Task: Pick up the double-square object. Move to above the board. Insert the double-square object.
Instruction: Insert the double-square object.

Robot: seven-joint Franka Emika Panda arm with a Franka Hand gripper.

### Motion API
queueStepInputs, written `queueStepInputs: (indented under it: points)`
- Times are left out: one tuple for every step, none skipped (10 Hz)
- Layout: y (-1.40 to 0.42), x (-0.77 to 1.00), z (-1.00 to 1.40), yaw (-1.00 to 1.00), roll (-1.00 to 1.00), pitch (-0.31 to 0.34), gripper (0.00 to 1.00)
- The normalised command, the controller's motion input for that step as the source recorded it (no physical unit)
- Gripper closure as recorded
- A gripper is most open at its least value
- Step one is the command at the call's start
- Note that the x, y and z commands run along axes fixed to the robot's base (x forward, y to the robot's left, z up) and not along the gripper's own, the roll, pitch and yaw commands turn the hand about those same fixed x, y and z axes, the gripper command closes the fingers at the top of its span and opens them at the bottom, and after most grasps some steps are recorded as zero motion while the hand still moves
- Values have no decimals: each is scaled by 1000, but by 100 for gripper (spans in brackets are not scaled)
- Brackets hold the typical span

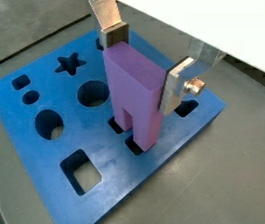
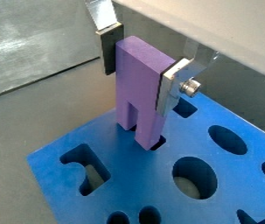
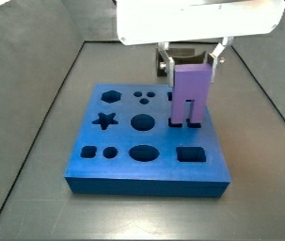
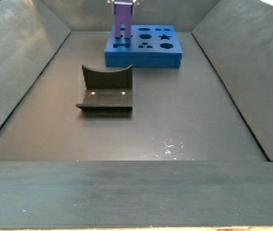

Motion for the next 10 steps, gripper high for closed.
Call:
queueStepInputs:
  points:
    - [-214, 0, -186, 0, 69, 0, 100]
    - [-211, 0, -180, 0, 14, 0, 100]
    - [-20, 0, -6, 0, 0, 0, 100]
    - [-23, 6, -163, 0, 0, 0, 100]
    - [-83, 0, -597, 0, 97, -51, 100]
    - [-123, 0, -963, 0, 297, -183, 100]
    - [-100, 0, -951, 0, 334, -169, 100]
    - [0, 0, 0, 0, 0, -34, 100]
    - [0, 0, 0, 0, 0, 0, 0]
    - [0, 0, 0, 0, 0, 0, 0]
